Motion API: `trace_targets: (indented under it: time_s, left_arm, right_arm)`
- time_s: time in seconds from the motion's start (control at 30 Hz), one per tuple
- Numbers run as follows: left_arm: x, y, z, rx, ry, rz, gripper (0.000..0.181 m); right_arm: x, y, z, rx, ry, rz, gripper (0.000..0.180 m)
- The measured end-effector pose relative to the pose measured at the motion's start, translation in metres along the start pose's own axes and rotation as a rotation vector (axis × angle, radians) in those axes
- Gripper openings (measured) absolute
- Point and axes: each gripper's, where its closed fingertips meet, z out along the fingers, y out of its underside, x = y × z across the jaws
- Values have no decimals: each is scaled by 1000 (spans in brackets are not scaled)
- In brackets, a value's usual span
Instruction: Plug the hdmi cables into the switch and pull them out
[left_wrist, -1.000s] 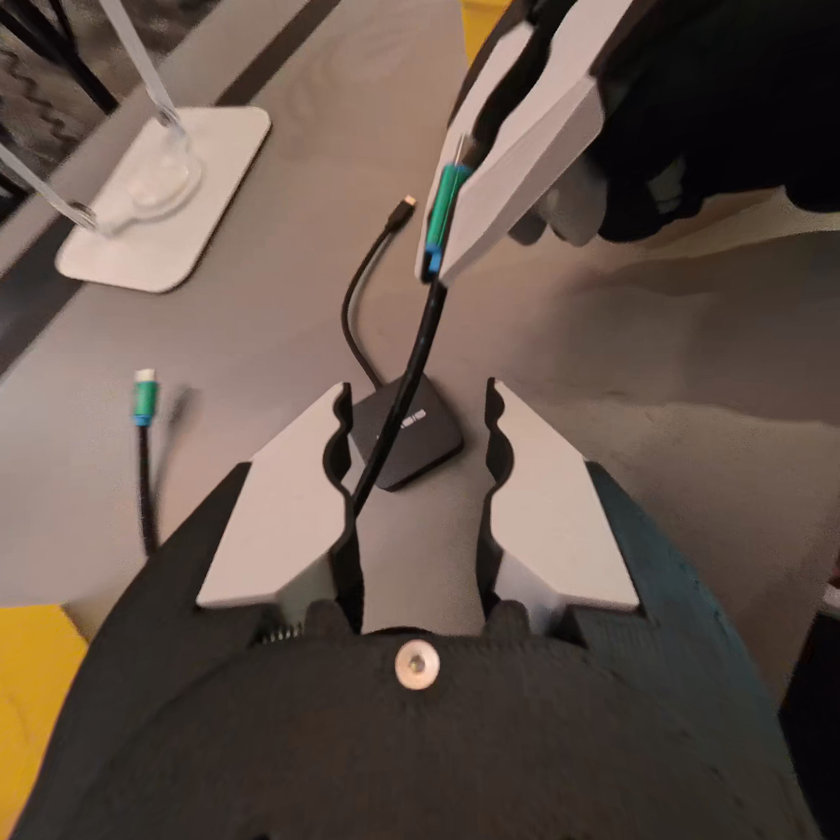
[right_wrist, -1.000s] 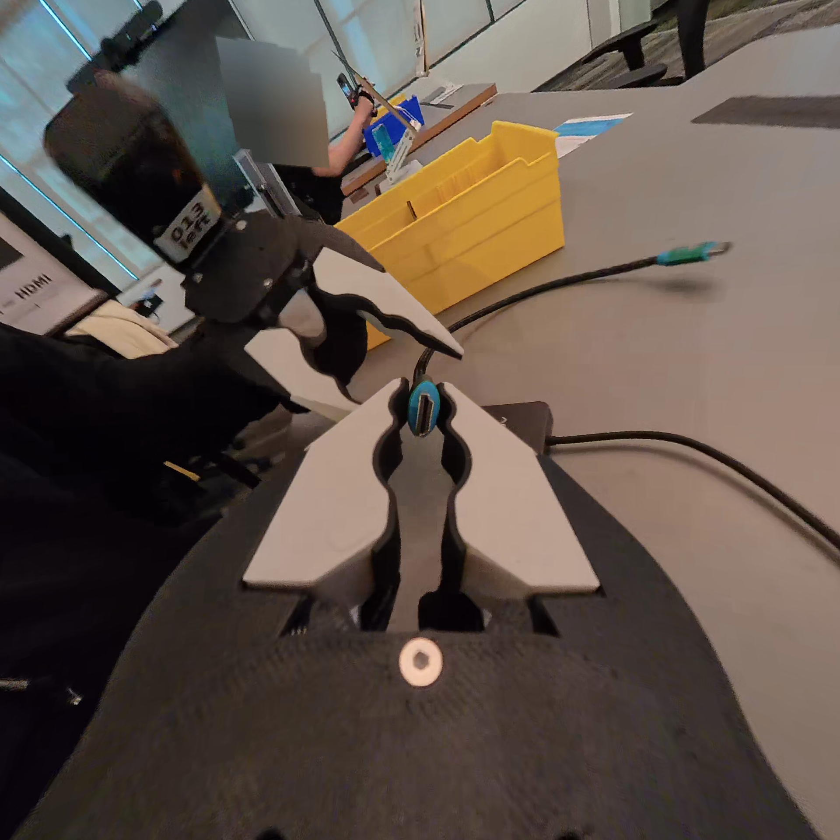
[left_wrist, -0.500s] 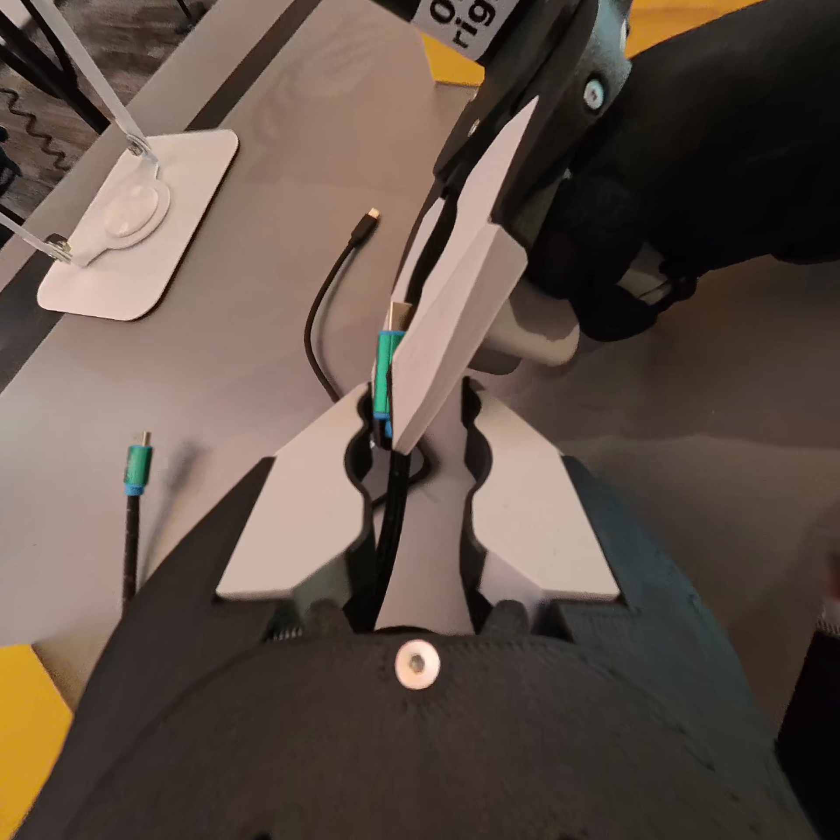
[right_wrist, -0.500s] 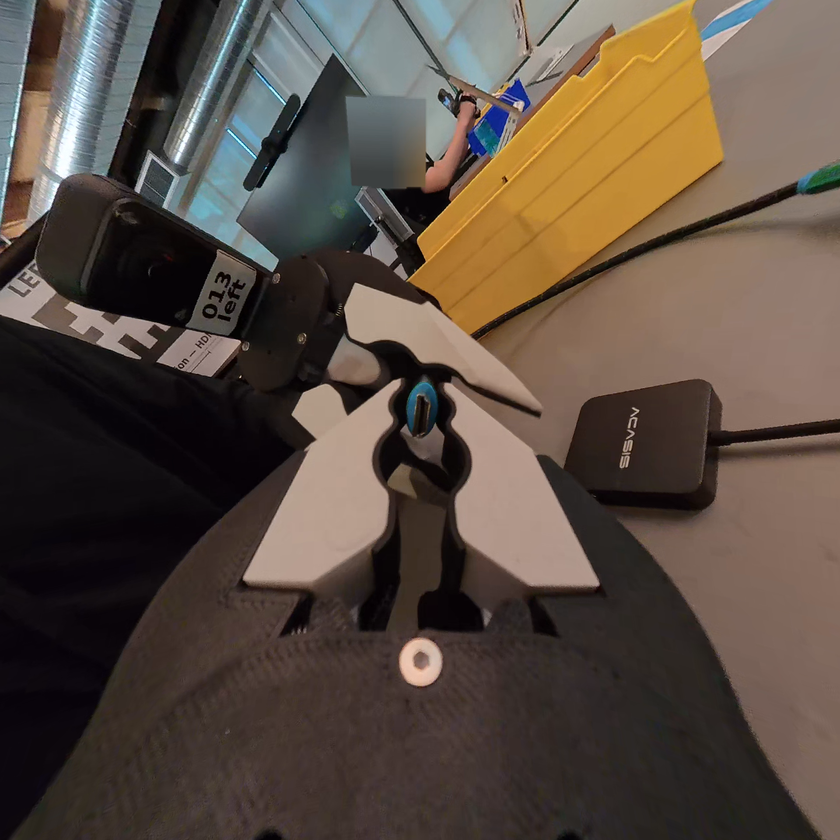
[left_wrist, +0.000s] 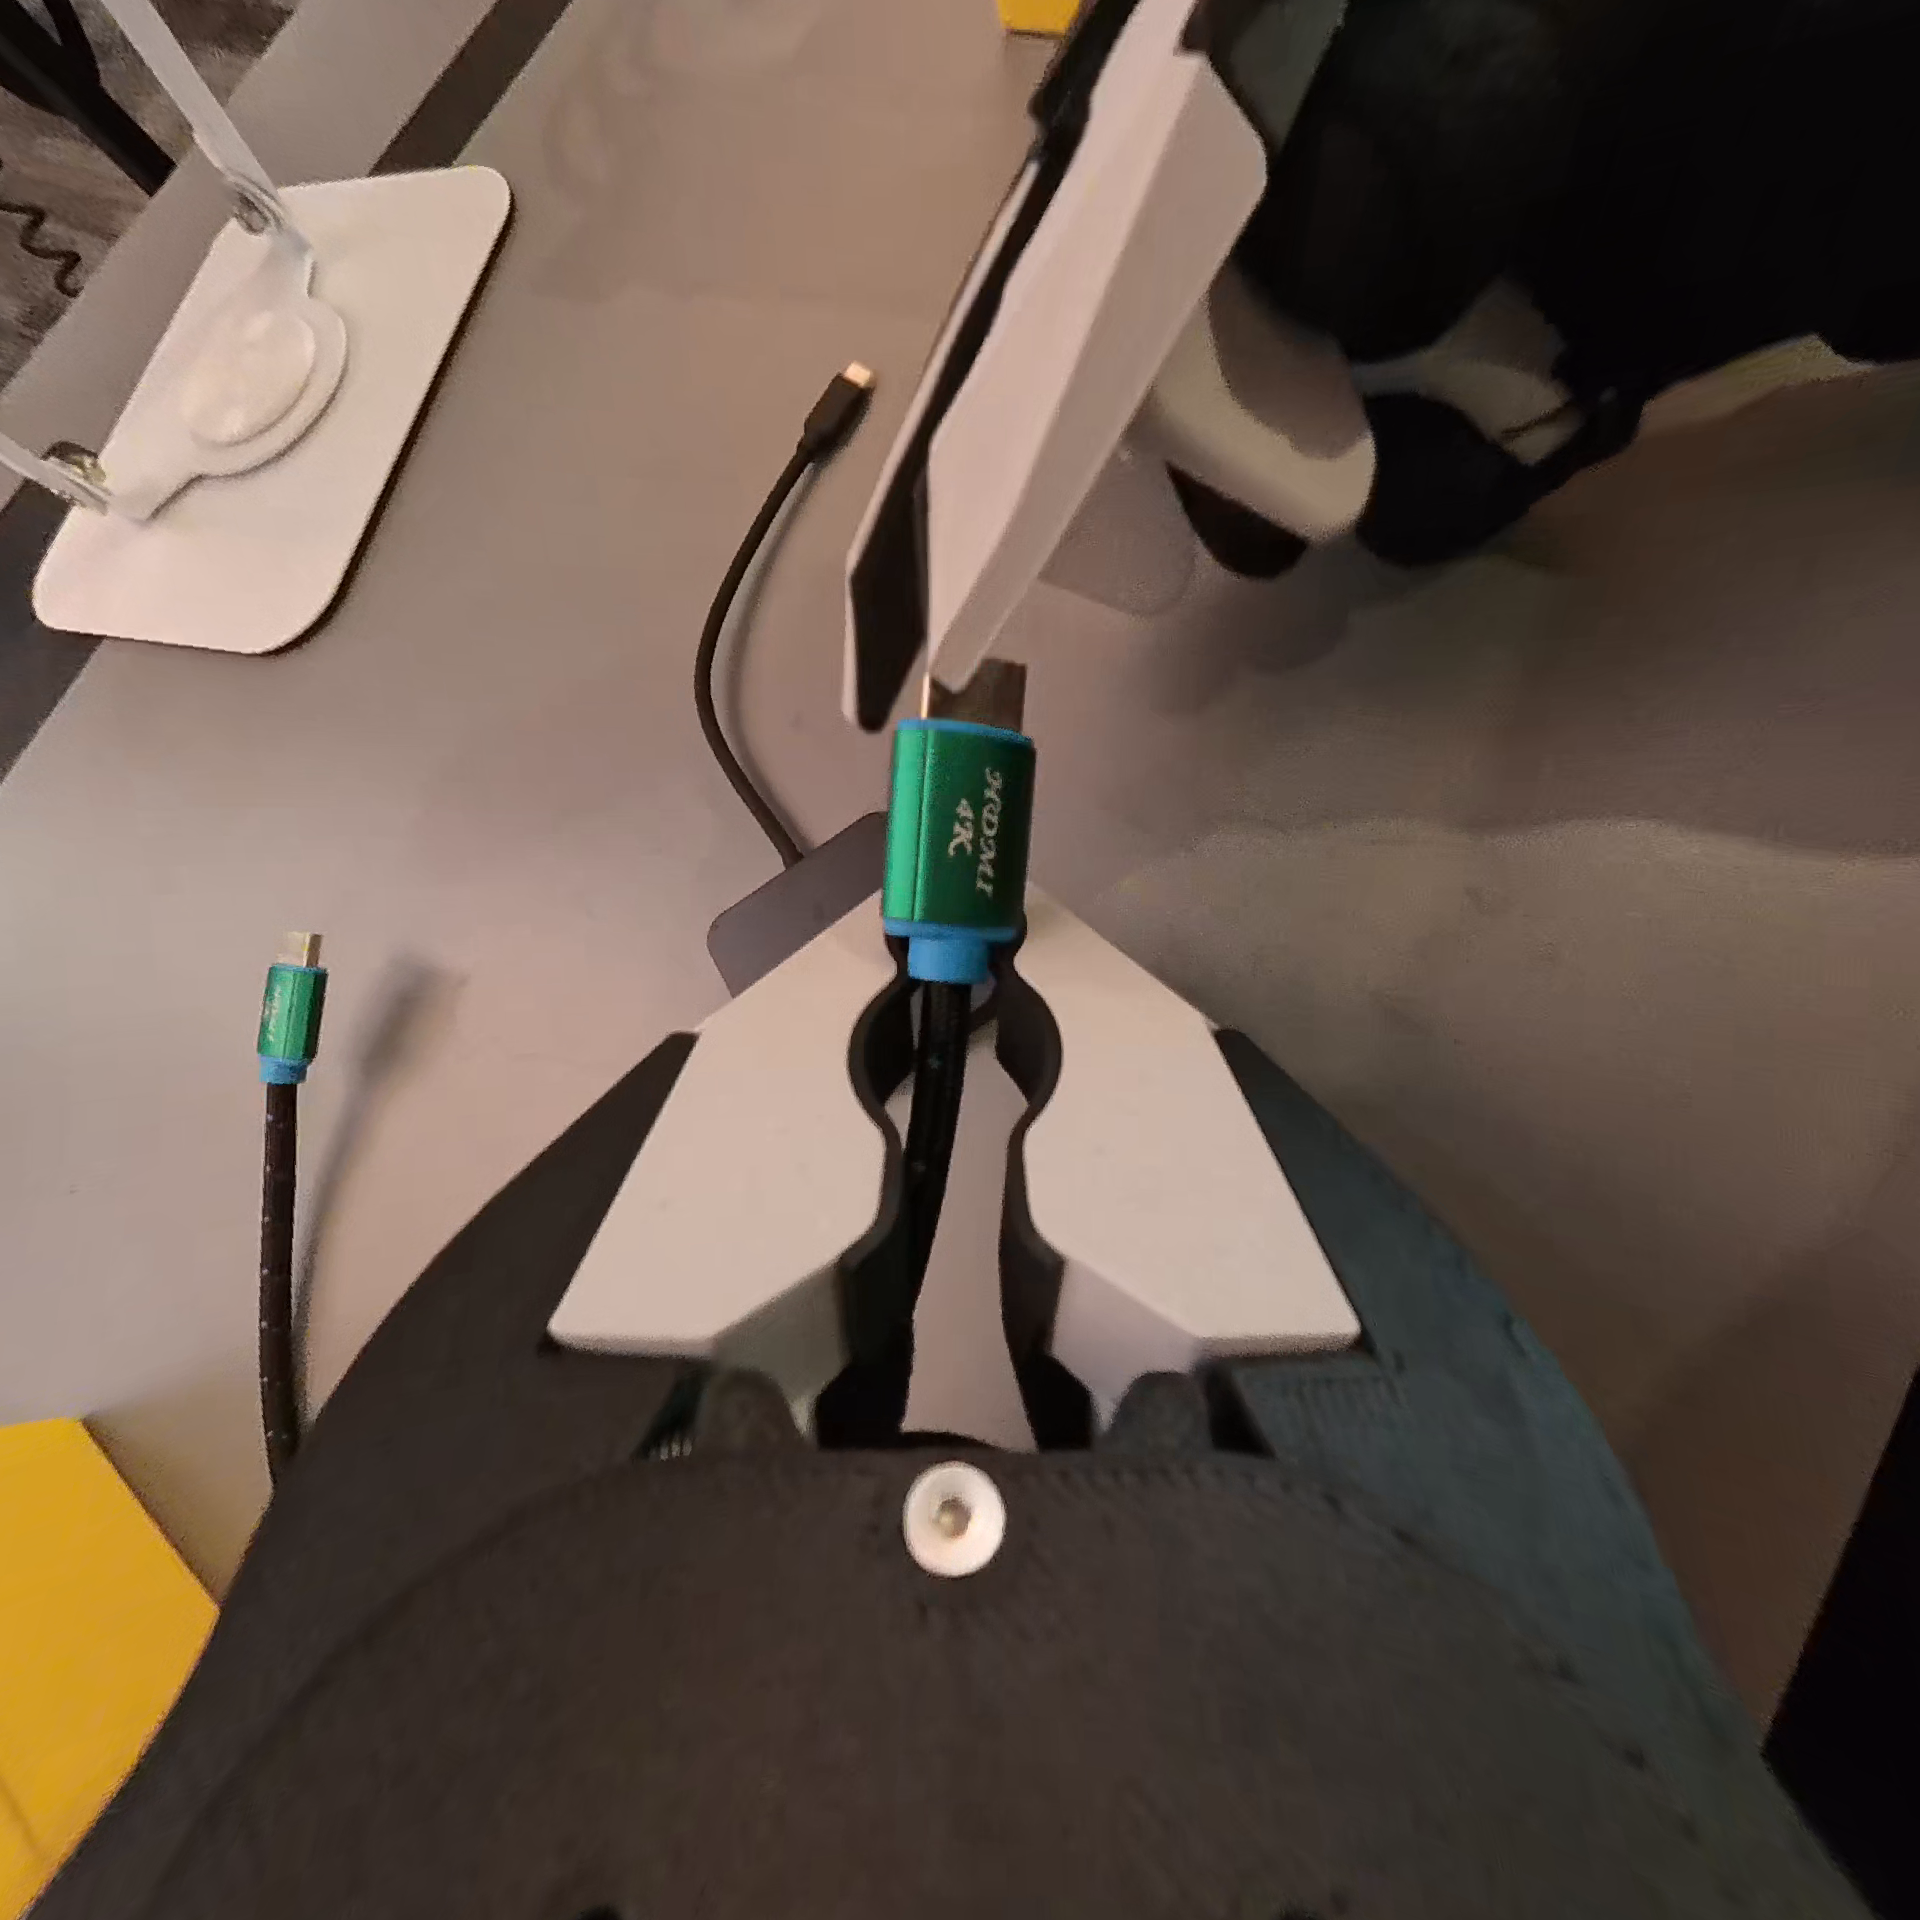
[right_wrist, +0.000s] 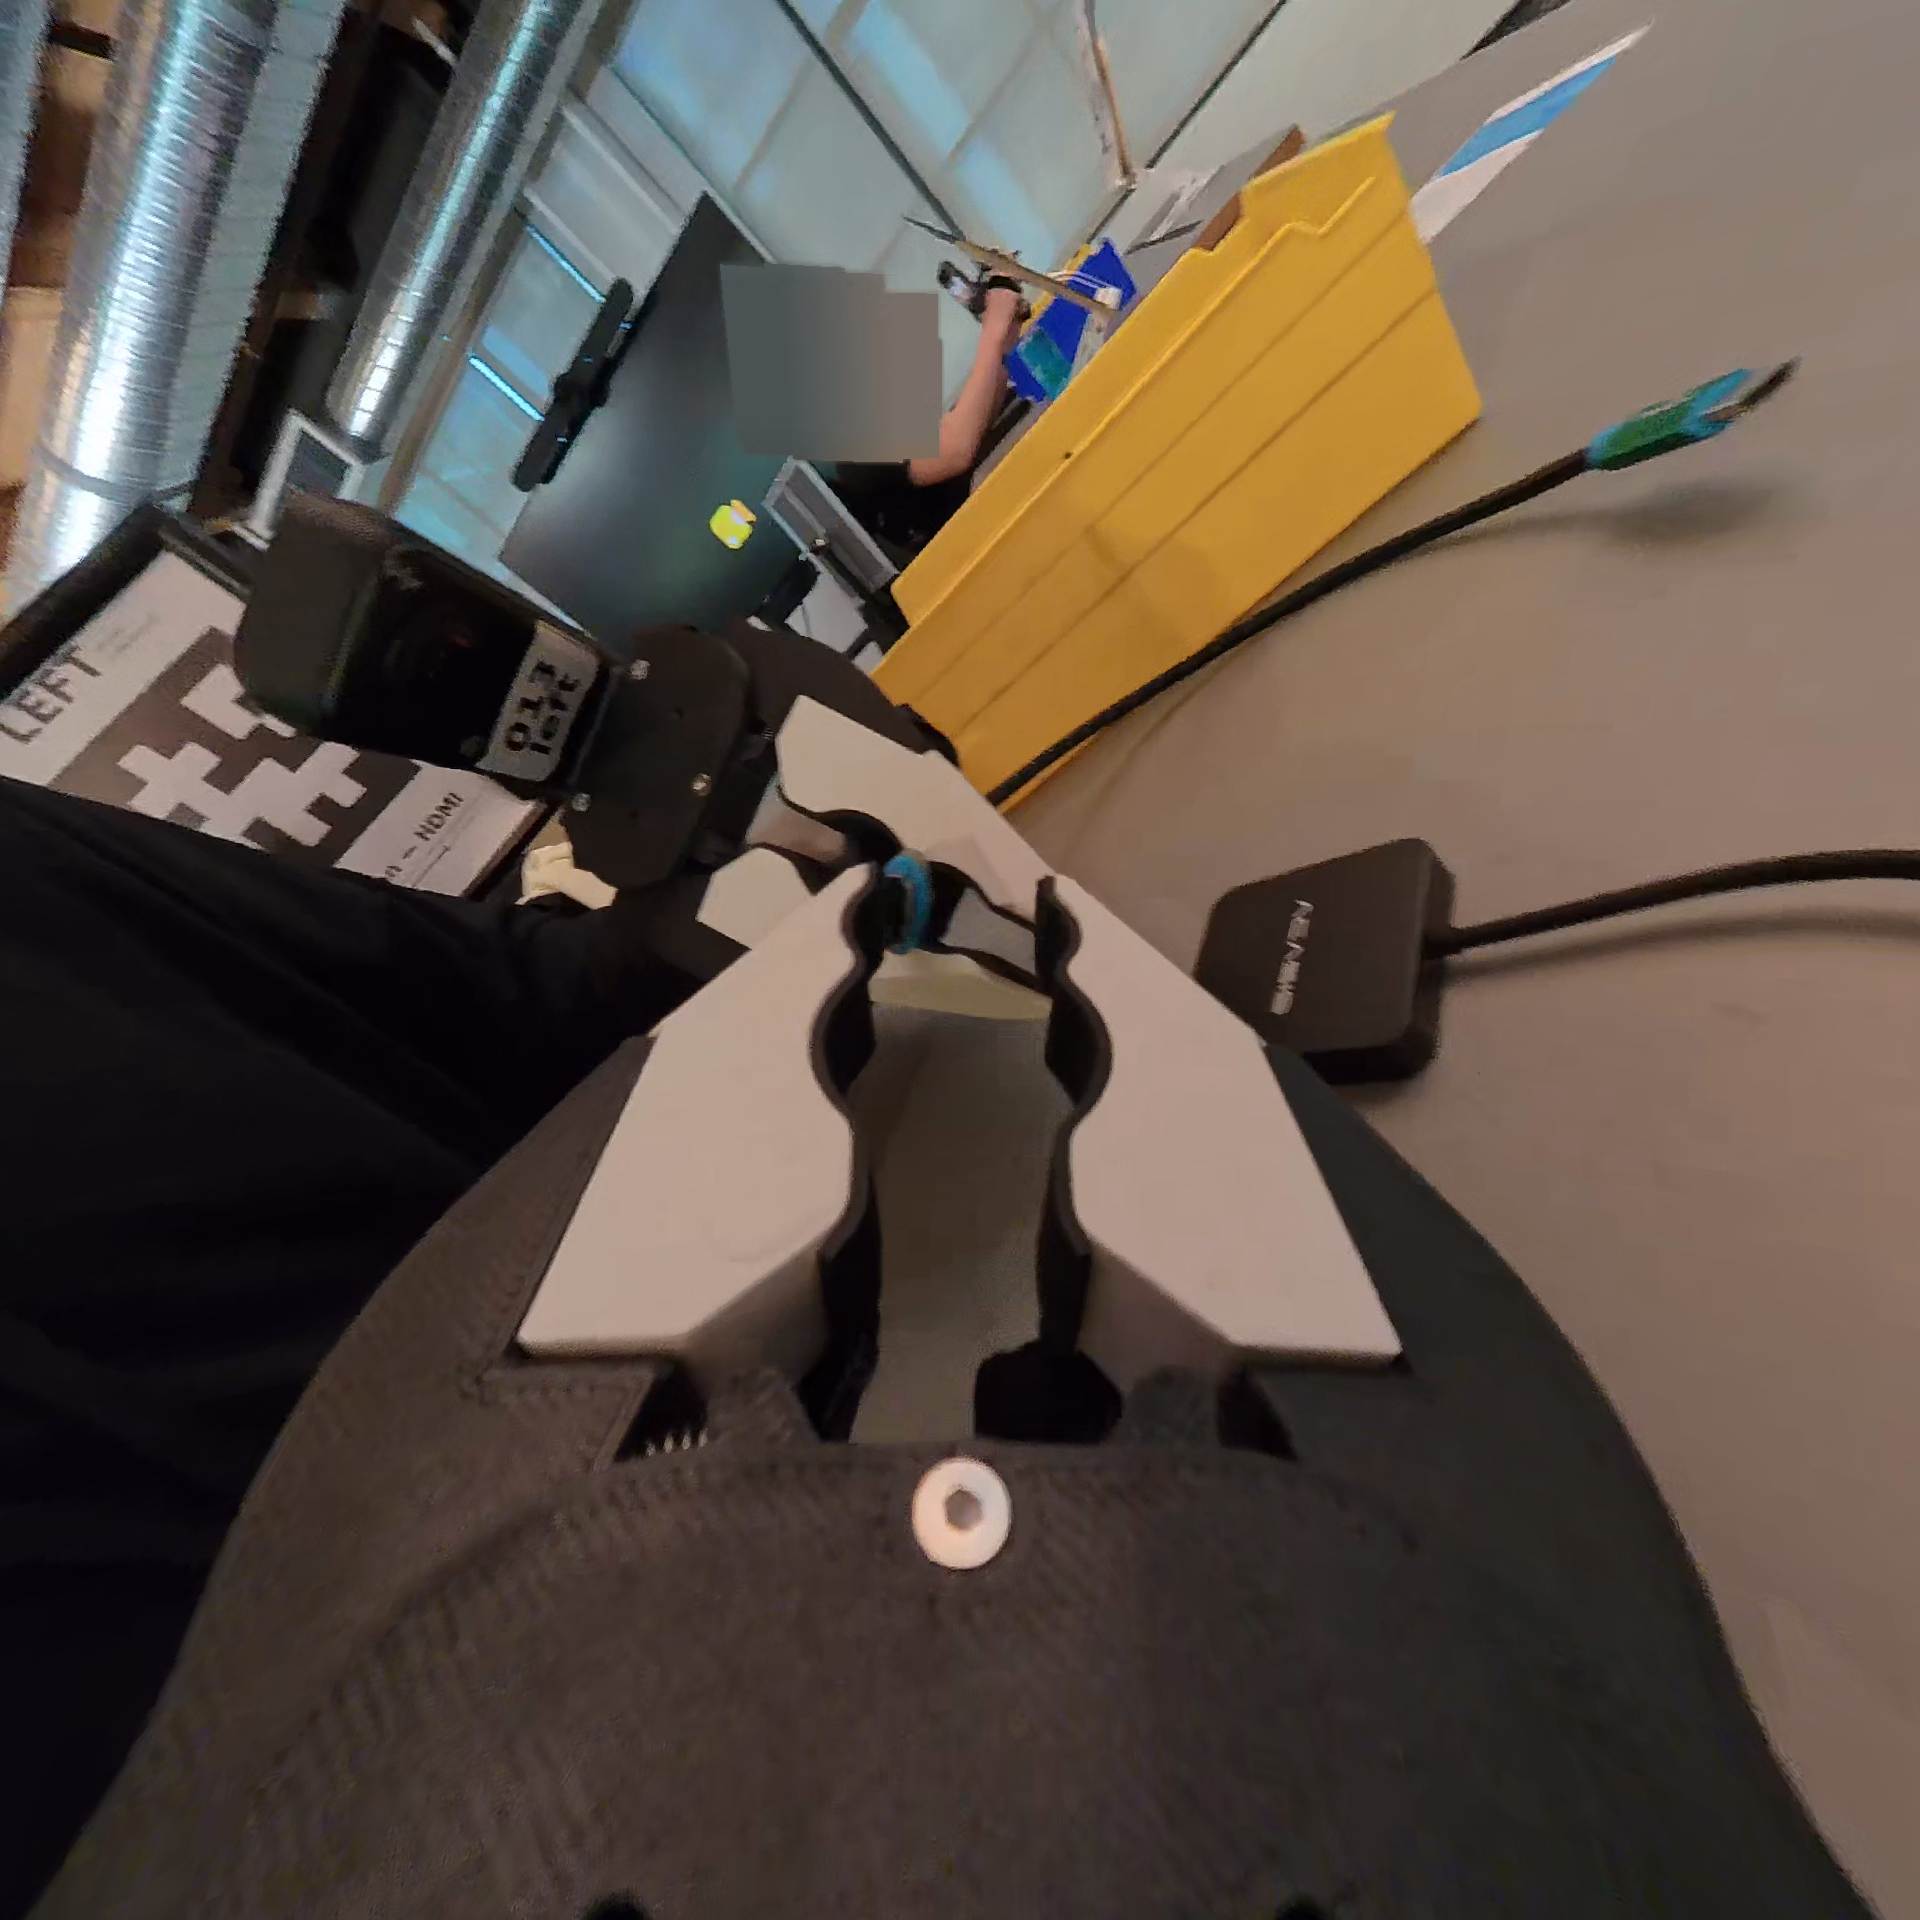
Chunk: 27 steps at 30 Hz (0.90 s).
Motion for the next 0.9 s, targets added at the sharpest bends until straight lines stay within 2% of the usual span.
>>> trace_targets:
  time_s: [0.03,0.3,0.5,0.67,0.73,0.9]
  left_arm:
    - [1,1,0,-3,8,3,6]
    - [-11,-16,-23,112,59,-70,5]
    - [-31,-28,-50,197,68,-150,2]
    - [-30,-5,-36,47,80,-147,4]
    - [-28,1,-25,-18,51,-115,15]
    - [-33,-19,-13,-30,68,-143,32]
  right_arm:
    - [3,-1,-4,-9,22,-11,31]
    - [-1,-22,-37,-5,119,-213,37]
    - [-12,14,-28,-221,55,-202,43]
    - [3,35,-24,-346,139,-207,42]
    - [6,35,-23,-341,147,-190,41]
    - [16,38,-26,-330,171,-163,41]
